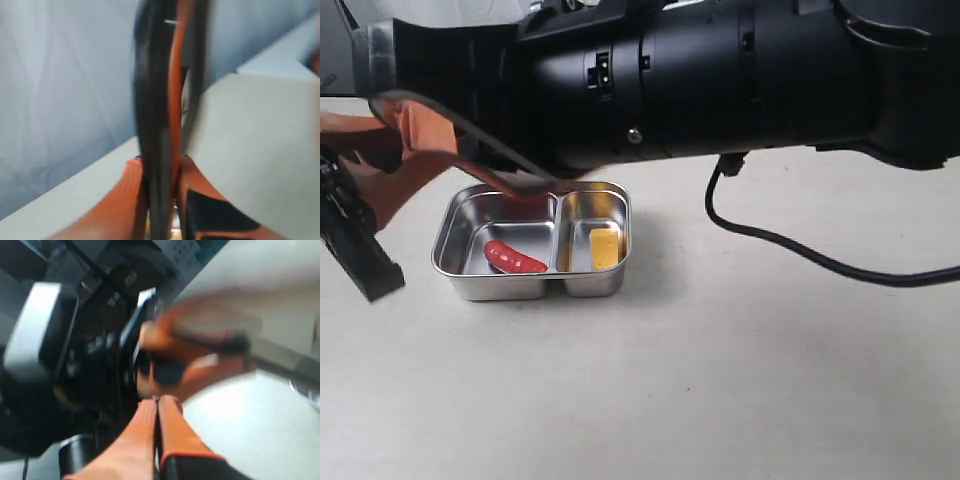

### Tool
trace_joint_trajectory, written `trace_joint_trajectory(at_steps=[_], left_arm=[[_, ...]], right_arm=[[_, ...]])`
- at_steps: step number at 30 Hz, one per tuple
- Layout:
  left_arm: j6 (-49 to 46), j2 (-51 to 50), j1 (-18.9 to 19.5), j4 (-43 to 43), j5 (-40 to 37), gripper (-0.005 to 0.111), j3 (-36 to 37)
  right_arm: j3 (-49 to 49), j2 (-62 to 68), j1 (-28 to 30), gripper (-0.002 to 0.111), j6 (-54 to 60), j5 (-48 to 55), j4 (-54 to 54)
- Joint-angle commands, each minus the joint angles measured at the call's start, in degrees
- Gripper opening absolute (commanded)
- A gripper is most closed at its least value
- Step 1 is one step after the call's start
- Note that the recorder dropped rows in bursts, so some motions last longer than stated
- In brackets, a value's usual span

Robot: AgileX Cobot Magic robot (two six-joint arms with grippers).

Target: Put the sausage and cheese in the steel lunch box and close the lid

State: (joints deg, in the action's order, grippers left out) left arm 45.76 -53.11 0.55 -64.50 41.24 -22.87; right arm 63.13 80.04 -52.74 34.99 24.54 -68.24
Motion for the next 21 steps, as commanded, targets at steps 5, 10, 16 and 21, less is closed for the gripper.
trace_joint_trajectory(at_steps=[5,10,16,21], left_arm=[[-9.4,-0.2,0.5,18.4,-6.1,0.0,-0.6],[-19.1,-0.2,0.5,18.6,-9.9,0.0,-0.6],[-26.2,0.1,0.5,12.4,-15.3,0.0,-0.6],[-30.7,0.1,0.5,11.6,-21.1,0.0,-1.0]], right_arm=[[-0.7,-0.4,-0.6,-0.001,-14.3,9.3,21.9],[-0.7,-0.4,1.2,-0.001,-20.6,2.6,25.3],[-0.7,2.6,16.5,-0.001,-22.9,9.8,17.9],[-0.7,6.4,17.4,-0.001,-13.6,7.3,-9.0]])
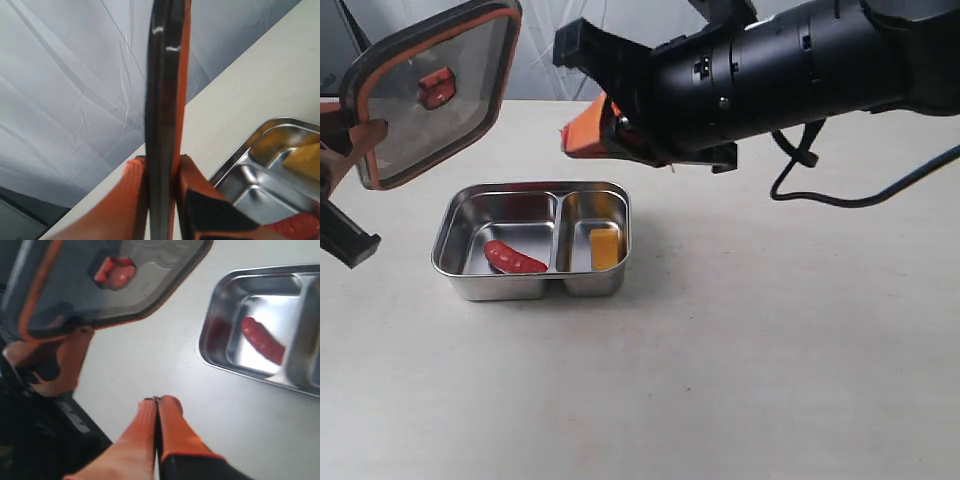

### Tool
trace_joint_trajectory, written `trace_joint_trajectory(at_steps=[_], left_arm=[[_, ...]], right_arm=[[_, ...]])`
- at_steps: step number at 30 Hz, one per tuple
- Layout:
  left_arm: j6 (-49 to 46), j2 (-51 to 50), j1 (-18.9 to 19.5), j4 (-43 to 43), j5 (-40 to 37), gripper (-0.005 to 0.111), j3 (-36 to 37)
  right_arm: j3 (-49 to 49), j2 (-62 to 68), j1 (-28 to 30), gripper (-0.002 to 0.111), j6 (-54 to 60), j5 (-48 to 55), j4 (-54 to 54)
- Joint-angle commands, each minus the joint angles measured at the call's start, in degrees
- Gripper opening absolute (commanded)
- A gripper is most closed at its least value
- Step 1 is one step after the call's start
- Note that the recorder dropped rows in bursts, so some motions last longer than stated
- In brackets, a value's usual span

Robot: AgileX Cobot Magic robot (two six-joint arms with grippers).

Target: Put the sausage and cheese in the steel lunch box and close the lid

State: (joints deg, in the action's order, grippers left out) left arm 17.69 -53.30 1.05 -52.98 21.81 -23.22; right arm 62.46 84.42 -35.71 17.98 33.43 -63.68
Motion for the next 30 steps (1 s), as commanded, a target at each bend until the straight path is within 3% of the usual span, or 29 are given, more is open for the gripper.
trace_joint_trajectory(at_steps=[1,5,16,23,26,30], left_arm=[[-3.3,0.2,0.0,0.1,-2.1,0.0,-0.7],[-3.5,0.2,-1.1,0.0,-2.8,0.0,-0.7],[-9.4,-0.2,-8.1,-3.1,-10.5,0.0,-0.7],[-9.9,-0.2,-8.7,-1.9,-11.1,0.0,-0.7],[-9.9,-0.2,-8.7,-1.9,-10.7,0.0,-0.7],[-9.9,-0.2,-9.2,-1.9,-10.2,0.0,-0.7]], right_arm=[[0.0,2.8,0.4,-0.001,3.4,-2.2,-17.0],[0.0,6.2,0.4,-0.001,3.4,0.5,-25.9],[0.8,7.5,0.3,-0.001,8.0,5.0,-30.8],[0.8,7.9,0.3,0.0,8.9,5.9,-29.9],[0.8,8.9,0.3,0.016,9.0,5.6,-29.2],[0.8,10.2,0.3,0.053,9.0,5.1,-29.9]])
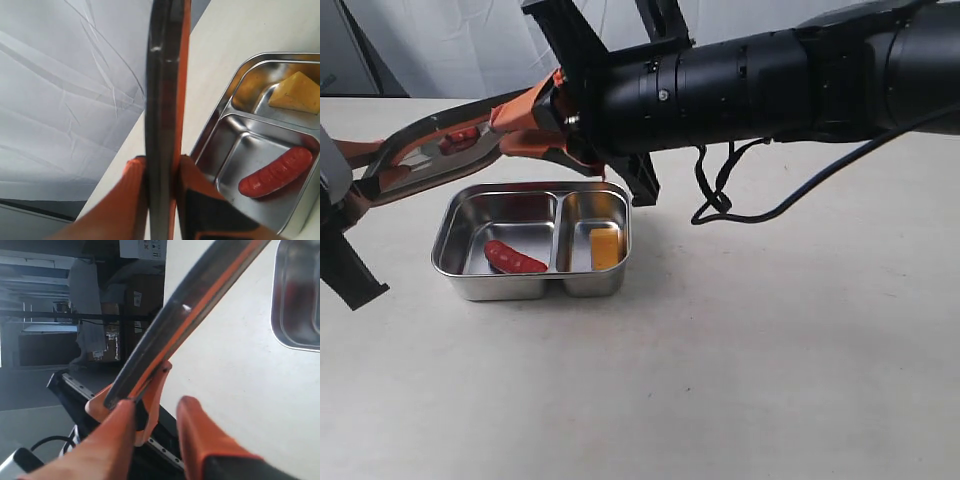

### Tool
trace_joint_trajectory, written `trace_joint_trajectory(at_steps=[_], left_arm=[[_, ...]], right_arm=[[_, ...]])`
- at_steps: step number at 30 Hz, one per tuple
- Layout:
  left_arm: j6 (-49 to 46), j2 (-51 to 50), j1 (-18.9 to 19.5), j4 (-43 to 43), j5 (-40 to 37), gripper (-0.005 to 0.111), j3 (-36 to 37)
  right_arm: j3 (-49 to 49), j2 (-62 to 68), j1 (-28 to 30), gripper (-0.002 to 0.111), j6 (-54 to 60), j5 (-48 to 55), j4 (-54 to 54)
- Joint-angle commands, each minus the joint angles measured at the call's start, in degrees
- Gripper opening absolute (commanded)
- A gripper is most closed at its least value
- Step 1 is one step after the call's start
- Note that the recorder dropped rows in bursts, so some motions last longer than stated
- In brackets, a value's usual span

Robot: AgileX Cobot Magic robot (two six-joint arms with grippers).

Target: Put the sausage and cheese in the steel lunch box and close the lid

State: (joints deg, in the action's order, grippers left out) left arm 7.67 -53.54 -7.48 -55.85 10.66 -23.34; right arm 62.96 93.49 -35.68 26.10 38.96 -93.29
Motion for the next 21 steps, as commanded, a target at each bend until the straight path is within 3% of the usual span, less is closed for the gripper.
trace_joint_trajectory(at_steps=[1,3,9,15,18,21], left_arm=[[0.2,0.1,-1.1,0.9,0.9,0.0,-0.5],[-0.1,0.1,-2.4,0.8,0.7,0.0,-0.5],[-0.9,0.1,-5.3,0.3,-0.6,0.0,-0.5],[-1.1,0.1,-5.4,0.6,-0.6,0.0,-0.5],[-0.9,0.1,-5.9,1.0,-0.8,0.0,-0.5],[-0.8,0.1,-6.4,1.0,-1.3,0.0,-0.4]], right_arm=[[0.3,1.4,0.2,0.06,0.9,-0.6,-1.0],[0.3,1.8,0.2,0.069,0.9,-1.2,-3.1],[0.5,2.9,0.2,0.069,0.7,-1.8,-6.7],[1.9,3.1,-3.6,0.068,-2.7,-3.2,-6.7],[3.7,3.1,-4.6,0.056,-2.7,-6.8,-6.7],[4.5,3.1,-4.9,0.036,-2.6,-8.1,-6.7]])
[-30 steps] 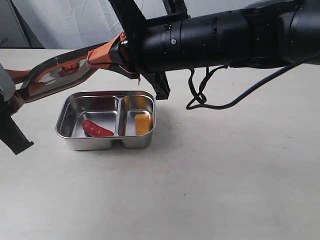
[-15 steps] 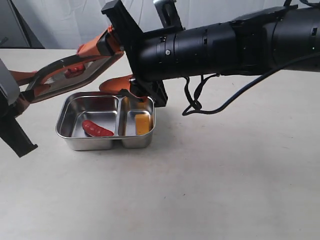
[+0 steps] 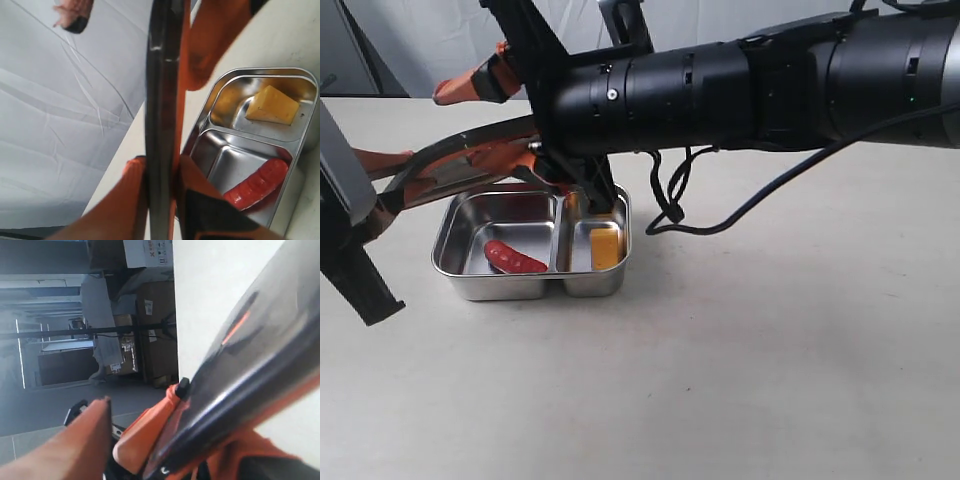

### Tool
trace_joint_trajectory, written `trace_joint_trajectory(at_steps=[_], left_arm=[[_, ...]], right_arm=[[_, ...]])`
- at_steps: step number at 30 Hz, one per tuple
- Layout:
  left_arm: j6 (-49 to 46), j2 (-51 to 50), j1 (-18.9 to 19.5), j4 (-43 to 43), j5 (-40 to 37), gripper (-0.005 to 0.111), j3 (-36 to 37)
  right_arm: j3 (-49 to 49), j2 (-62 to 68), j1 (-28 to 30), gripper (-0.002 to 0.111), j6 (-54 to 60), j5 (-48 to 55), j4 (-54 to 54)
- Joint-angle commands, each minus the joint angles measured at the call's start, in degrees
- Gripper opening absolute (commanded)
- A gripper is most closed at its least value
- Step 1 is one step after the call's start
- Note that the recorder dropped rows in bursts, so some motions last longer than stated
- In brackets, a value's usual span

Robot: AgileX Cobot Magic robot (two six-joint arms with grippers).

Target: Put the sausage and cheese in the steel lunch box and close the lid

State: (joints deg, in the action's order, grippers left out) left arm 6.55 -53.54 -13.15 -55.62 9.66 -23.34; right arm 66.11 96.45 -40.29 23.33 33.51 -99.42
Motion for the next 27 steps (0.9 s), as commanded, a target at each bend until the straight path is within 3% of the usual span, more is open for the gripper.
trace_joint_trajectory(at_steps=[1,6,17,21,27], left_arm=[[0.3,0.1,-0.7,0.8,-0.3,0.0,-0.4],[0.3,0.1,-0.7,0.8,1.0,0.0,-0.4],[4.0,0.2,-0.7,1.0,3.7,0.002,-0.3],[4.0,0.2,-0.7,3.7,4.5,0.014,-0.3],[6.8,0.2,-0.7,5.2,5.8,0.048,-0.3]], right_arm=[[1.5,0.1,-0.3,0.028,0.1,-2.4,-0.5],[1.6,0.1,-0.3,-0.001,0.1,-3.6,6.6],[1.6,0.1,-0.3,-0.001,0.1,-6.4,21.7],[1.6,0.1,-0.2,-0.001,0.2,-7.6,21.8],[1.6,0.1,2.8,-0.001,0.7,-6.7,23.9]])
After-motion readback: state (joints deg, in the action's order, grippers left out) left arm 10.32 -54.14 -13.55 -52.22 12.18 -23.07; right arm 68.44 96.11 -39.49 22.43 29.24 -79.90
